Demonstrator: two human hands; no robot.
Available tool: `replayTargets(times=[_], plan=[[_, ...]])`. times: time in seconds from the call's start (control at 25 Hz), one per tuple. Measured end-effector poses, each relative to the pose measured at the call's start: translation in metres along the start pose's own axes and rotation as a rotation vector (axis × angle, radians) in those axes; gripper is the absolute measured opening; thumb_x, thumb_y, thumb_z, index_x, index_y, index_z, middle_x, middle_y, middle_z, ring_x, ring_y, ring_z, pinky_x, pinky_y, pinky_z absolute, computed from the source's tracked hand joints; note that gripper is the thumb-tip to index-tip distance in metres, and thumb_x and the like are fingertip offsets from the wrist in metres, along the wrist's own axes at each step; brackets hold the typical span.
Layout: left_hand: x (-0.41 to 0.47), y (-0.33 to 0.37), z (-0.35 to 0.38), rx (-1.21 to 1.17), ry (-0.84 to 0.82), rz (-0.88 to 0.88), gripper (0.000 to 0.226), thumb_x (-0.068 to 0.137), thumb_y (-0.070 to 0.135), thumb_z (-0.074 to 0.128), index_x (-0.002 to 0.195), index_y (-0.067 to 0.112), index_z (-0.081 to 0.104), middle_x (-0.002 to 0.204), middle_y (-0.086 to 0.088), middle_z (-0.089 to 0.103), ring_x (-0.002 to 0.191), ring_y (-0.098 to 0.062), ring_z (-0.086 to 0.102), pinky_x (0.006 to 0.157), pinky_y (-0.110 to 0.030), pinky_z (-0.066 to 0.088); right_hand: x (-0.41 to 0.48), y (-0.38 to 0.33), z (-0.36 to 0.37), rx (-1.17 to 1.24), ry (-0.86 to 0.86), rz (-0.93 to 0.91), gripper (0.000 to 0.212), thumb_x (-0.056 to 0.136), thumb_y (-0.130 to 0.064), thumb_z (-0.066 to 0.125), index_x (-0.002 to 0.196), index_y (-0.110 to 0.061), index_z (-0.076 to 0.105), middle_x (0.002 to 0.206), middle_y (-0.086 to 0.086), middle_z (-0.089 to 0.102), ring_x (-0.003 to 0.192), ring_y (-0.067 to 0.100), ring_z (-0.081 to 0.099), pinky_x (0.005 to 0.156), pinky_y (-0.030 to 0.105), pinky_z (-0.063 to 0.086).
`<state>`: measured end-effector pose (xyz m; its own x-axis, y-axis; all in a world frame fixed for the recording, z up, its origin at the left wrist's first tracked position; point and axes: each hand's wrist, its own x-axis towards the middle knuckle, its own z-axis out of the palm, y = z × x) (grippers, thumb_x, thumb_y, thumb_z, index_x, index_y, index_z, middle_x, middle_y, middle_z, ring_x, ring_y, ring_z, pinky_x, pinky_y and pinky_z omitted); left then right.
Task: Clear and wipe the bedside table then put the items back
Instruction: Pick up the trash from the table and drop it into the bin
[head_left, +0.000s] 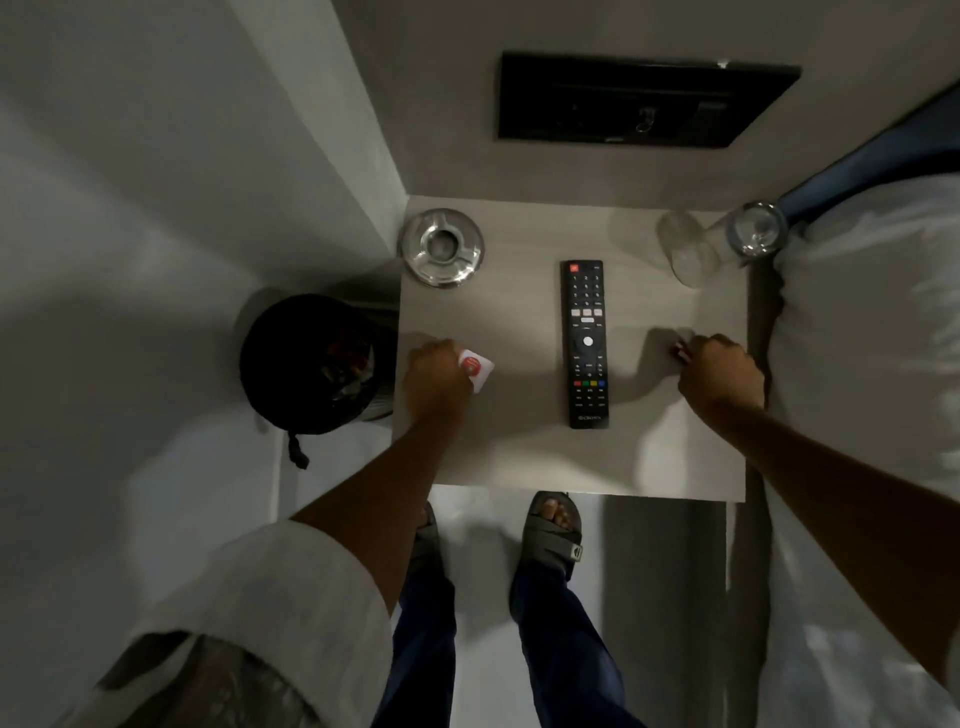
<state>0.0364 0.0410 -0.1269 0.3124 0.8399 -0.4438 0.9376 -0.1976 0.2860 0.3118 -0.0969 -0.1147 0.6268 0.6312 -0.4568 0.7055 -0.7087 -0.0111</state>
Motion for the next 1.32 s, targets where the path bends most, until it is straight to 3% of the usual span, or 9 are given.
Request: replayTargets(times=[0.12, 0.24, 0.48, 0.6, 0.72, 0.88, 1.0, 1.12, 1.32], plan=[[-0.004, -0.013, -0.005, -0.121, -0.033, 0.001, 0.037, 0.095, 0.038, 0.054, 0.111, 0.008, 0.07, 0.108, -0.015, 0.07, 0.102, -0.03, 0.063, 0.087, -0.038, 0.052, -0.011, -0.005, -0.004, -0.024, 0.008, 0.008, 0.016, 0.087, -0.006, 0.059, 0.1, 0.001, 0.064, 0.093, 0.022, 0.066, 0.086, 0.041, 0.065, 0.081, 0.051, 0.055], [-0.016, -0.035, -0.014, -0.282, 0.087, -0.017, 0.037, 0.098, 0.035, 0.05, 0.1, 0.006, 0.073, 0.098, -0.015, 0.073, 0.093, -0.026, 0.065, 0.072, -0.021, 0.046, -0.022, -0.02, -0.014, -0.041, 0.097, -0.012, 0.015, 0.089, -0.014, 0.058, 0.096, -0.001, 0.061, 0.089, 0.021, 0.064, 0.079, 0.039, 0.065, 0.082, 0.053, 0.053], [-0.032, -0.122, -0.044, -0.546, 0.321, -0.343, 0.04, 0.102, 0.029, 0.044, 0.092, -0.003, 0.066, 0.091, -0.022, 0.067, 0.082, -0.029, 0.063, 0.058, -0.017, 0.034, -0.055, -0.155, -0.044, 0.417, 0.341, -0.227, 0.022, 0.083, -0.021, 0.068, 0.103, -0.013, 0.063, 0.095, 0.012, 0.069, 0.076, 0.03, 0.066, 0.068, 0.034, 0.052], [-0.033, -0.167, -0.045, -0.552, 0.273, -0.477, 0.04, 0.099, 0.035, 0.05, 0.101, -0.002, 0.065, 0.1, -0.02, 0.071, 0.092, -0.034, 0.068, 0.069, -0.03, 0.05, -0.089, -0.251, -0.019, 0.63, 0.158, -0.322, 0.025, 0.083, -0.019, 0.067, 0.107, -0.021, 0.059, 0.086, 0.0, 0.071, 0.072, 0.02, 0.067, 0.066, 0.031, 0.053], [-0.019, -0.2, -0.038, -0.563, 0.182, -0.558, 0.04, 0.094, 0.037, 0.059, 0.102, -0.001, 0.068, 0.097, -0.021, 0.073, 0.086, -0.036, 0.071, 0.073, -0.04, 0.058, -0.105, -0.326, 0.034, 0.568, -0.045, -0.457, 0.019, 0.088, -0.013, 0.059, 0.107, -0.014, 0.059, 0.091, 0.01, 0.071, 0.081, 0.03, 0.066, 0.066, 0.033, 0.049], [0.02, -0.221, -0.038, -0.544, 0.068, -0.539, 0.046, 0.097, 0.04, 0.052, 0.103, -0.003, 0.068, 0.098, -0.023, 0.073, 0.083, -0.032, 0.07, 0.057, -0.023, 0.052, -0.085, -0.386, 0.084, 0.505, -0.177, -0.45, 0.019, 0.094, -0.015, 0.05, 0.112, -0.009, 0.055, 0.101, 0.015, 0.069, 0.09, 0.035, 0.065, 0.068, 0.033, 0.047], [0.024, -0.227, -0.046, -0.449, 0.157, -0.572, 0.066, 0.101, 0.052, 0.026, 0.109, -0.001, 0.065, 0.105, -0.026, 0.069, 0.1, -0.041, 0.065, 0.082, -0.04, 0.051, -0.068, -0.395, 0.087, 0.506, -0.195, -0.379, 0.032, 0.096, -0.016, 0.045, 0.127, -0.011, 0.051, 0.116, 0.018, 0.067, 0.103, 0.038, 0.064, 0.085, 0.047, 0.054], [0.001, -0.227, -0.05, -0.407, 0.281, -0.502, 0.061, 0.104, 0.044, 0.024, 0.103, -0.001, 0.064, 0.101, -0.026, 0.069, 0.099, -0.043, 0.065, 0.081, -0.045, 0.051, -0.068, -0.371, 0.073, 0.447, -0.139, -0.427, 0.035, 0.091, -0.01, 0.044, 0.126, -0.012, 0.052, 0.115, 0.019, 0.067, 0.101, 0.04, 0.063, 0.08, 0.041, 0.052], [-0.015, -0.208, -0.057, -0.352, 0.178, -0.413, 0.057, 0.104, 0.043, 0.024, 0.101, 0.004, 0.065, 0.098, -0.022, 0.069, 0.096, -0.04, 0.065, 0.074, -0.039, 0.047, -0.083, -0.329, 0.04, 0.463, -0.003, -0.466, 0.024, 0.091, -0.004, 0.043, 0.111, -0.006, 0.056, 0.103, 0.019, 0.066, 0.089, 0.04, 0.061, 0.075, 0.043, 0.053]])
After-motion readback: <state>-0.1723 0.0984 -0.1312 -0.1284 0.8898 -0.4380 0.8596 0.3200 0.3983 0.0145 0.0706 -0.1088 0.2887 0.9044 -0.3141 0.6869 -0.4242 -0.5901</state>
